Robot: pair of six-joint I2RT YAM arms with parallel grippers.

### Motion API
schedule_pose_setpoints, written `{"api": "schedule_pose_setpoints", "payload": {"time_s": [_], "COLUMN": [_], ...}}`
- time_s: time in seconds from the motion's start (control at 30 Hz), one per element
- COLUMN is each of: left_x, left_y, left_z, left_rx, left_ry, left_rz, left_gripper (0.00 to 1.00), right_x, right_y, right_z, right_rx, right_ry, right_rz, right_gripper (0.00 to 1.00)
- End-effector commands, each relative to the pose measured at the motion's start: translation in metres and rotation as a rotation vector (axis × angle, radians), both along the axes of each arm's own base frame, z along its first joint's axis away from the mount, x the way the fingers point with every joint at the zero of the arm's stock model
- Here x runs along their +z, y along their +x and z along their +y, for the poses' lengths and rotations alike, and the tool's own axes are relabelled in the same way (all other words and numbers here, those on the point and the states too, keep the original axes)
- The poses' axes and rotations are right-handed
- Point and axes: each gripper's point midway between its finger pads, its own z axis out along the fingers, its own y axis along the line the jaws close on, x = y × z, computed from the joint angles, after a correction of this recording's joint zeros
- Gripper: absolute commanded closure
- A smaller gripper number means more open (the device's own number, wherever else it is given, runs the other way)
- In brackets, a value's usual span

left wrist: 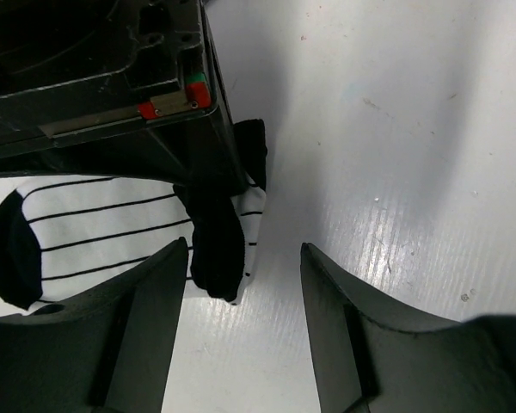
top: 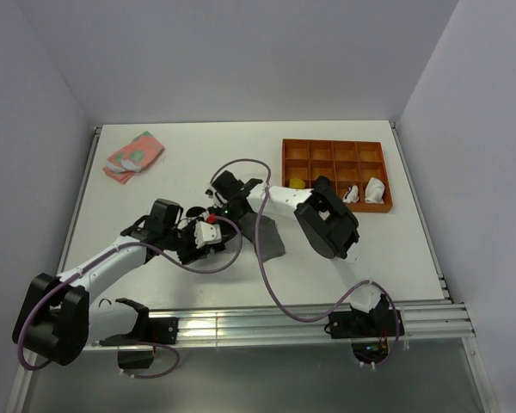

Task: Roll the socks
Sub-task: Roll the sock at the center of the board.

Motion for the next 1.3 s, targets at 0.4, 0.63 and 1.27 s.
{"api": "schedule_pose_setpoints", "payload": {"time_s": [0.4, 0.63, 1.27], "left_x": [-0.016, -0.024, -0.04], "left_y": [0.011, 0.021, 0.014], "left_z": [-0.013, -0.015, -0.007], "left_rx": [-0.048, -0.022, -0.025], "left_ry": [0.025, 0.036, 0.076], "left_rz": [0.002, 0.012, 0.035], "left_gripper": [0.41, 0.42, 0.39], "right_x": [-0.019, -0.017, -0.009], "right_y": [-0.004, -0.009, -0.025], "right_z": [-0.022, -0.024, -0.036], "right_rx": [-0.004, 0.006, 0.032], "right_ry": [-0.078, -0.072, -0.07], "right_rz": [0.057, 0.063, 0.089], "right_gripper": [0.9, 0.91, 0.91]}}
